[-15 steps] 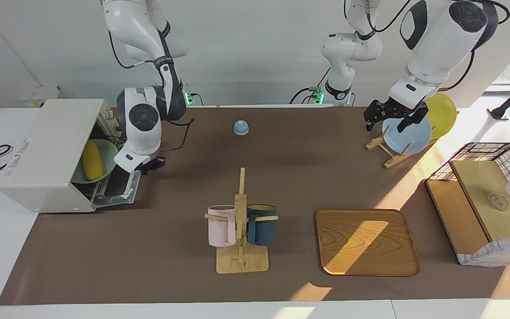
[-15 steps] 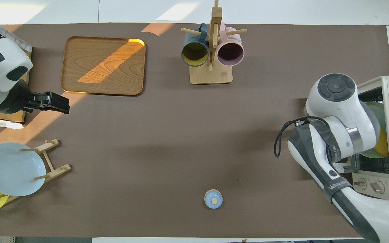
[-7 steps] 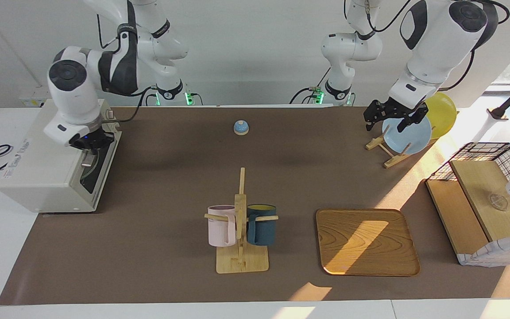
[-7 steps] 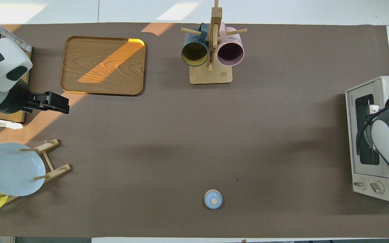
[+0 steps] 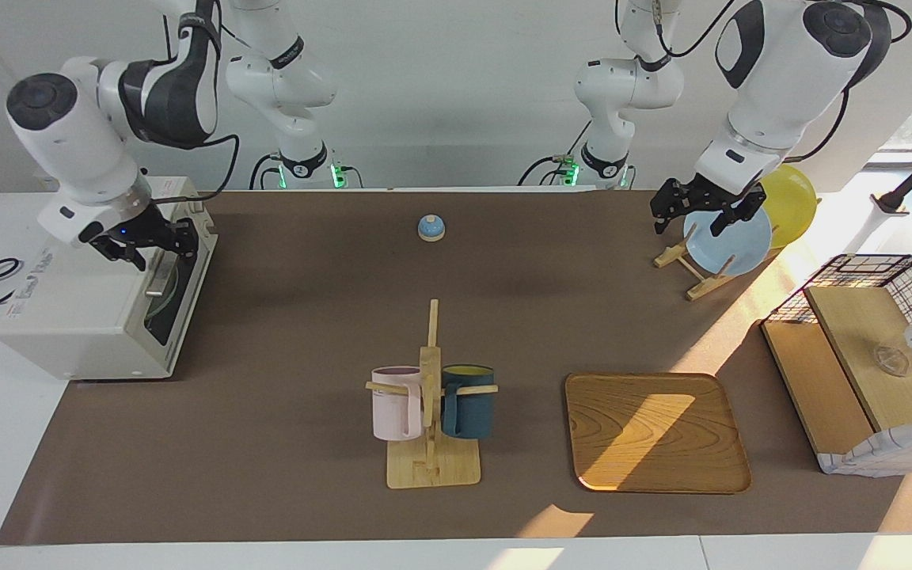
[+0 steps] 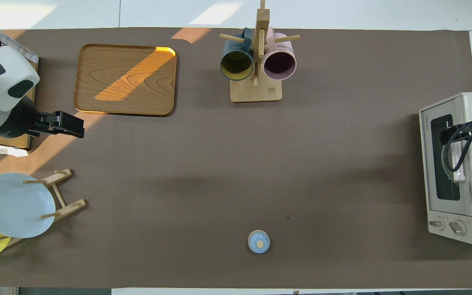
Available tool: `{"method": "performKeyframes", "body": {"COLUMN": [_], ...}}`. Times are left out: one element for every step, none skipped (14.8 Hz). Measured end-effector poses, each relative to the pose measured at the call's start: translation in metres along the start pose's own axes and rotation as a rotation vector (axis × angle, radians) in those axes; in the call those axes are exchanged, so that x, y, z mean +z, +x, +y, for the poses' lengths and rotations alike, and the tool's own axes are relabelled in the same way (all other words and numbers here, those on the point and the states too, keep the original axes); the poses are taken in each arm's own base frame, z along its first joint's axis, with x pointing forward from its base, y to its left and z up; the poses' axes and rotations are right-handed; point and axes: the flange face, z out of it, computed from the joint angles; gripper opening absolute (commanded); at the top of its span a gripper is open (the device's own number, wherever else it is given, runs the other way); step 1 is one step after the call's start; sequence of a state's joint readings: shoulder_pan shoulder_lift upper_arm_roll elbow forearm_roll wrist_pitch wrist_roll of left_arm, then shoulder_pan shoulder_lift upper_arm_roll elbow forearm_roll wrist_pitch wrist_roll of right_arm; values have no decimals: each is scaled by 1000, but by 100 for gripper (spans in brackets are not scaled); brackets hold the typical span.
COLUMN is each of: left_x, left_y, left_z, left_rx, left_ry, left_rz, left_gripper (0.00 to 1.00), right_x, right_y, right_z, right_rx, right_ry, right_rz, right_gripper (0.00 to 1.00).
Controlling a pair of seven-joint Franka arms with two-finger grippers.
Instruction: Put corn in oven
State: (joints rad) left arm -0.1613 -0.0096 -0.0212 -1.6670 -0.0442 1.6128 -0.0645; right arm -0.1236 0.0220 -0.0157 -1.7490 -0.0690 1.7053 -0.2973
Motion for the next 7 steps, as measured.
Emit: {"method": "performKeyframes", "body": {"left_x": [0,0,0,0,0,0,0], "left_y": [0,0,0,0,0,0,0], "left_z": [0,0,0,0,0,0,0], "left_rx": [0,0,0,0,0,0,0], "left_ry": [0,0,0,0,0,0,0], "left_rz": [0,0,0,0,0,0,0], "left_gripper": [100,100,100,100,100,100,100], "right_x": [-21,-37,-48,-53,-54,-53,-51], "right_y": [1,3,4,5,5,5,5], "right_z": [-6,-17,-30,-44,-55,-61,-63], "right_rx": [-7,-17,-15,-6,3,7,11], "right_ry": [11,15,17,19,21,23,25], "right_rz": [19,28,21,6,-11,-27,-39], "right_gripper": [100,100,100,100,100,100,100]}}
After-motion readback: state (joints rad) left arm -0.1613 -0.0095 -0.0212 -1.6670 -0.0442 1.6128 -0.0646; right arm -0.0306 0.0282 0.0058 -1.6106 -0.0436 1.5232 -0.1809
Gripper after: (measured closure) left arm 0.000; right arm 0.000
